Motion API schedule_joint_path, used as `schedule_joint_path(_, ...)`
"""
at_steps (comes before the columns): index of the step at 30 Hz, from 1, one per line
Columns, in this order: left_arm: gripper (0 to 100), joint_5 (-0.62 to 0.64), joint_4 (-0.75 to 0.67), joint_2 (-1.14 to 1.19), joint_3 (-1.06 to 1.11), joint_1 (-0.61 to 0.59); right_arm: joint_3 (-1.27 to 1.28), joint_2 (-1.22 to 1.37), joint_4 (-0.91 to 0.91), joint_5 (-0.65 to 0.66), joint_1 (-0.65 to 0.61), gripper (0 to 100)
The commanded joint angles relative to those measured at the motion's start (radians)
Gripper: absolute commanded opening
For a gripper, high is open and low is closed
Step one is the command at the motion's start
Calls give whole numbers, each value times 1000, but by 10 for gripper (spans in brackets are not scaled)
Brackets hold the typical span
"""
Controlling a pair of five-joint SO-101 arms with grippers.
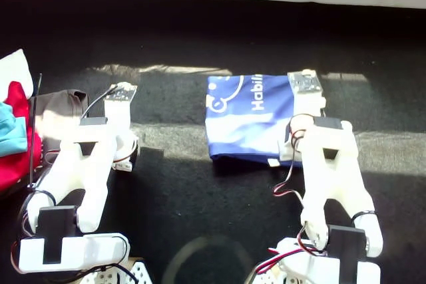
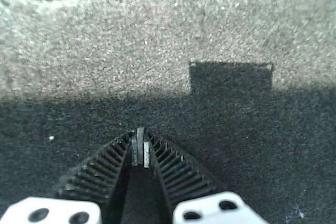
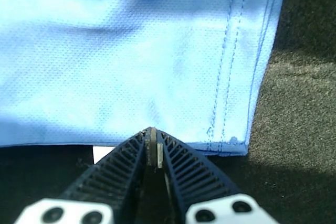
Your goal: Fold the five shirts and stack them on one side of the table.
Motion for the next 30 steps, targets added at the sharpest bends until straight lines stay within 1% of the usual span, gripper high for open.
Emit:
schedule_joint_path(1, 9, -6, -21, -1, 2, -10, 30, 4, -56, 5, 7, 9)
schedule_joint_path(5, 9, -6, -21, -1, 2, -10, 41, 35, -54, 2, 19, 9)
schedule_joint_path(10, 9, -6, -21, -1, 2, -10, 15, 31, 97, 3, 21, 9)
schedule_joint_path(13, 9, -6, -21, -1, 2, -10, -51, 31, 133, 2, 24, 9)
schedule_joint_path(19, 9, -6, -21, -1, 2, -10, -255, 31, 137, -2, 67, 9)
schedule_joint_path(21, 9, -6, -21, -1, 2, -10, -334, 38, 159, -43, 88, 13)
schedule_joint_path(23, 9, -6, -21, -1, 2, -10, -406, 45, 186, -89, 97, 60)
schedule_joint_path(27, 9, -6, -21, -1, 2, -10, -463, 45, 182, -106, 93, 240)
schedule_joint_path(28, 9, -6, -21, -1, 2, -10, -463, 51, 160, -106, 88, 261)
schedule_joint_path(30, 9, -6, -21, -1, 2, -10, -463, 90, 111, -106, 76, 262)
